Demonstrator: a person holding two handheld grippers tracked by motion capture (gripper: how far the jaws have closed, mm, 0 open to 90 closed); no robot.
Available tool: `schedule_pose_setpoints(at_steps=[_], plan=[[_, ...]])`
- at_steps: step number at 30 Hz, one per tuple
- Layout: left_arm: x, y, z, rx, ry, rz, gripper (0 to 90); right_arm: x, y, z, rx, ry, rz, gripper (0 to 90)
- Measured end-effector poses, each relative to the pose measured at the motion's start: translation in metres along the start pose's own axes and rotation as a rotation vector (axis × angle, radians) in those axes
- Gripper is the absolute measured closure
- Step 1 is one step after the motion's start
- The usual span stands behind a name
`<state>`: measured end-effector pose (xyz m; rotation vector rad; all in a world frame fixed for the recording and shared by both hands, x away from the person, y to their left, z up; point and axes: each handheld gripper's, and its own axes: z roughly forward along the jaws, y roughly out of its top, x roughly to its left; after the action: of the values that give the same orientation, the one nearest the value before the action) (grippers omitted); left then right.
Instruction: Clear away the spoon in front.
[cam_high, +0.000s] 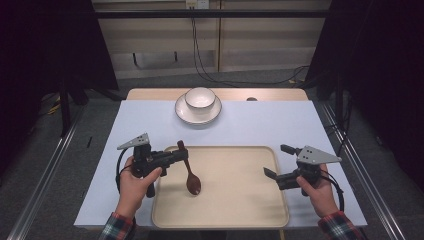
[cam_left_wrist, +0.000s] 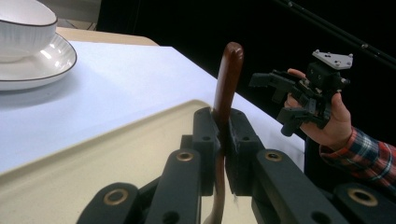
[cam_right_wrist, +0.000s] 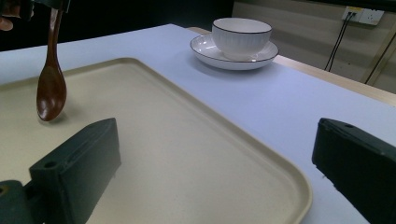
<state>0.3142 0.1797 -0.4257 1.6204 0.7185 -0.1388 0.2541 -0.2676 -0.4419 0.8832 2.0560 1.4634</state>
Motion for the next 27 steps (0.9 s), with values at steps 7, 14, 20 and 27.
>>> schedule_pose_setpoints(at_steps=[7,14,20,27], plan=[[0.001,-0.004,0.002,0.016,0.003,0.000,83.8,0.000,0.000,0.000,0.001,0.002,-0.003,0.9],[0.000,-0.006,0.004,0.020,-0.002,-0.009,83.8,0.000,0.000,0.000,-0.002,-0.002,-0.003,1.0],[0.000,-0.008,0.007,0.036,-0.006,-0.010,83.1,0.000,0.000,-0.001,0.000,0.001,-0.014,1.0],[0.002,-0.011,0.012,0.061,0.015,0.001,80.4,0.001,0.000,-0.002,0.003,-0.003,-0.013,1.0]])
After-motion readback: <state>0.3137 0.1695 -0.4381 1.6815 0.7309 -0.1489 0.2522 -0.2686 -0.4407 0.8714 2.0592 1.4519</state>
